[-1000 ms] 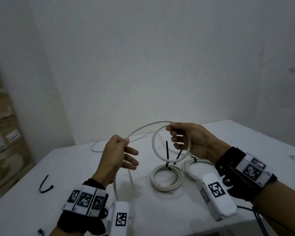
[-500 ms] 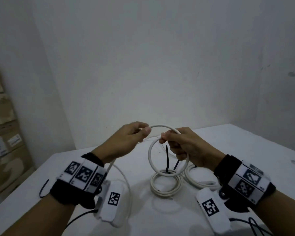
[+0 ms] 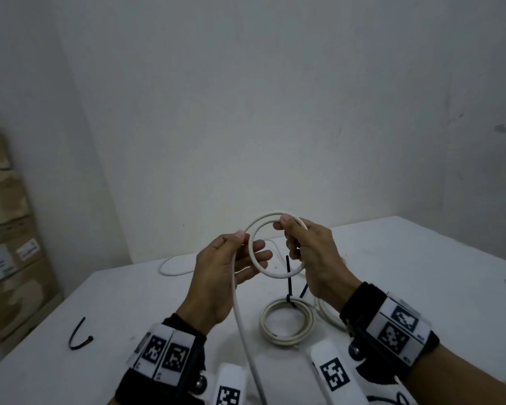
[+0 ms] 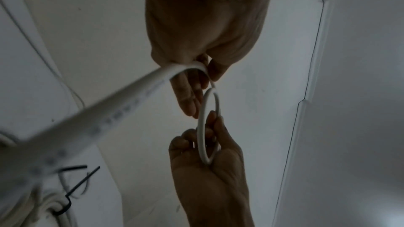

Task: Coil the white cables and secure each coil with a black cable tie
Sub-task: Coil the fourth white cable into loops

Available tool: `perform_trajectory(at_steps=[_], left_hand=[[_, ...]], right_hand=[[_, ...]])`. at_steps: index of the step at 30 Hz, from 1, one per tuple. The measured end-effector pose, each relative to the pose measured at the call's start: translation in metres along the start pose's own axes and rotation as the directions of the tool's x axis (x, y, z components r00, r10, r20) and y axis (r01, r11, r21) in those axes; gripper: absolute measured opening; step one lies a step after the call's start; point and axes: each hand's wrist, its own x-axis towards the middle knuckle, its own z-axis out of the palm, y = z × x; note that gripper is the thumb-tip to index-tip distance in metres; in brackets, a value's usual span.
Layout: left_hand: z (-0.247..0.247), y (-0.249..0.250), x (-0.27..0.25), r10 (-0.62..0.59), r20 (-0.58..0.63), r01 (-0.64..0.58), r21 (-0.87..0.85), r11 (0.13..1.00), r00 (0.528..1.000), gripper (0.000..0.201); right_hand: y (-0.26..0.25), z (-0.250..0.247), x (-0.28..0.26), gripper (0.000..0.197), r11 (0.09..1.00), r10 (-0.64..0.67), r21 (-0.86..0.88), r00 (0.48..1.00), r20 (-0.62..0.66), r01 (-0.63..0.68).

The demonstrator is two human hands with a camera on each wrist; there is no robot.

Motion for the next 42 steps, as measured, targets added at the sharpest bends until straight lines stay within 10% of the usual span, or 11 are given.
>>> perform_trajectory(at_steps=[5,15,28,33,42], left_hand=[[0.007,-0.014,-0.003,0.075,-0.077,-0.082,-0.093,0.992,0.994,0.015],[-0.001,-0.017,0.006,0.071,-0.223,-0.120,-0.211,0.970,0.972,0.022],[-0.013,-0.012,0.011,0.105,-0.304,-0.184,-0.241,0.953,0.947,0.026],[-0.012,-0.013,0.010,0.113,-0.328,-0.205,-0.260,0.944,0.938,0.027],[-0.019,-0.011,0.009,0.083,-0.344,-0.203,-0.329,0.922,0.935,0.030]], right_hand=[[0.012,0.014,-0.004,0.023,0.998,-0.011,0.063,0.994,-0.106,0.017],[-0.001,0.002,0.003,0.018,0.945,-0.130,-0.270,0.968,0.213,0.186],[0.001,0.003,-0.003,0.009,0.871,-0.147,-0.440,0.971,0.188,0.217],[0.007,0.013,-0.011,0.004,0.877,-0.262,-0.390,0.960,0.102,0.281],[0.008,0.016,-0.019,0.026,0.990,-0.025,-0.139,0.996,0.085,0.036]])
